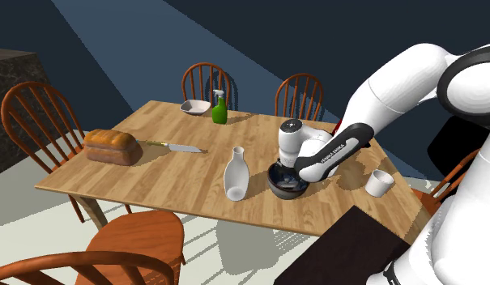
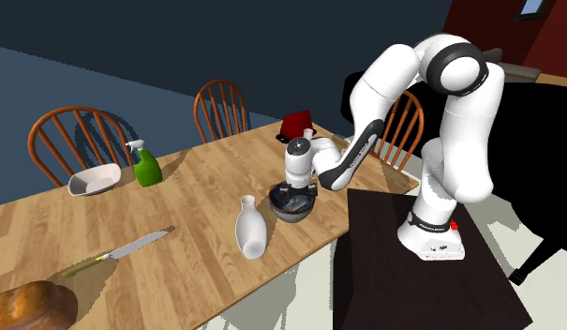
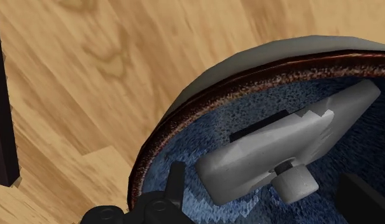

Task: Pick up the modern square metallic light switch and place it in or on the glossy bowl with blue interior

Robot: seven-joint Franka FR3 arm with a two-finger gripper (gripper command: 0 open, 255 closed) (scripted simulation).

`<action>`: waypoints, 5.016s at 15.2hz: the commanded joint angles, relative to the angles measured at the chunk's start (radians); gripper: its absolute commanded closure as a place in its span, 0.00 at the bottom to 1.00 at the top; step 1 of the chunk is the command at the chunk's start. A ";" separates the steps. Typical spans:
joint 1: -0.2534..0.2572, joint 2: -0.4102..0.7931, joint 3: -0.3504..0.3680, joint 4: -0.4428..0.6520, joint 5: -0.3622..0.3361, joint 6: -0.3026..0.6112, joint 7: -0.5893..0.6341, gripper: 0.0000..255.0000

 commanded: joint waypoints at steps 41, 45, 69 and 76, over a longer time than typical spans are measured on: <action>0.019 -0.327 0.028 0.073 0.146 -0.385 -0.188 1.00; 0.011 -0.318 0.014 0.141 0.160 -0.432 -0.236 1.00; -0.002 -0.163 0.001 0.056 0.101 -0.201 -0.148 1.00; -0.003 -0.163 0.001 0.056 0.101 -0.201 -0.148 0.00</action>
